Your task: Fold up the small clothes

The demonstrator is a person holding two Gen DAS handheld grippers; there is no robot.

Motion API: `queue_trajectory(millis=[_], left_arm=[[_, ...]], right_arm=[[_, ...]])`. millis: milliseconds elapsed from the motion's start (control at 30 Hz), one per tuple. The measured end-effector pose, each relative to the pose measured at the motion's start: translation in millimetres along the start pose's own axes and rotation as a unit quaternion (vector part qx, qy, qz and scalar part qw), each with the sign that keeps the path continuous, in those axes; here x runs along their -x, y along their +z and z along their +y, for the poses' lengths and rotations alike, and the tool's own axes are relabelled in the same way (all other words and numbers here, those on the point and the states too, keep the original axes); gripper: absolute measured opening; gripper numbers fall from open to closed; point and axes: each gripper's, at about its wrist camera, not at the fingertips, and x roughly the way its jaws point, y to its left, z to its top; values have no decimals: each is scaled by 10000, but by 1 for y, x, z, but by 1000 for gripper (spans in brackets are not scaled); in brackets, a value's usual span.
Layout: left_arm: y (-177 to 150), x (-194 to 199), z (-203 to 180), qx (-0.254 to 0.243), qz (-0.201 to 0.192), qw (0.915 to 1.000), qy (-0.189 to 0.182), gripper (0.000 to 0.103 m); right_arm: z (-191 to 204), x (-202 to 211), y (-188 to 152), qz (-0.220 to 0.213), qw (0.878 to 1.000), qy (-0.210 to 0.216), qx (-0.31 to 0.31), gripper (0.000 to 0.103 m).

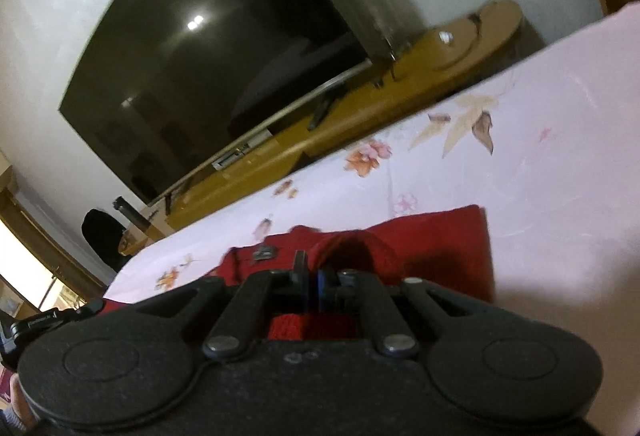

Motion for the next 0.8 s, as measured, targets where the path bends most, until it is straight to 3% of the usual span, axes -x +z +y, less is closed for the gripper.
queue_trajectory(millis=[100,167,233,267,367,433,500,567,633,800], left_arm=[[-1,-34,11,-50,124,9996,240,2],[-2,-49,20,-5,-142,9985,536,2],[-4,-53,32,347,-463,9970,519,3],[-8,-53,37,460,-532,9963,499,3],[-16,-54,45,521,-548,9958,519,4],[-13,-50,43,394,-563,9965,485,4],[-12,-50,38,-15,-457,9977,499,4],[-12,-55,34,-308,-186,9979,547,5],[-13,-63,31,-429,121,9971,610,5],[-19,-70,19,-926,250,9907,961,4]], right_arm=[[-14,-31,1,173,9998,-92,-75,6],[-23,-50,1,225,9997,-106,-52,12],[-32,-57,3,40,9998,-25,-185,20],[-34,-58,3,-54,9998,-8,-200,27],[-35,-47,0,-409,9988,-10,-255,66],[-36,-40,1,-614,9978,-83,-222,63],[-36,-37,4,-573,9981,-182,-114,56],[-32,-37,7,-470,9983,-302,157,56],[-26,-43,10,-320,9969,-524,494,56],[-6,-67,3,306,9831,-1085,1441,54]])
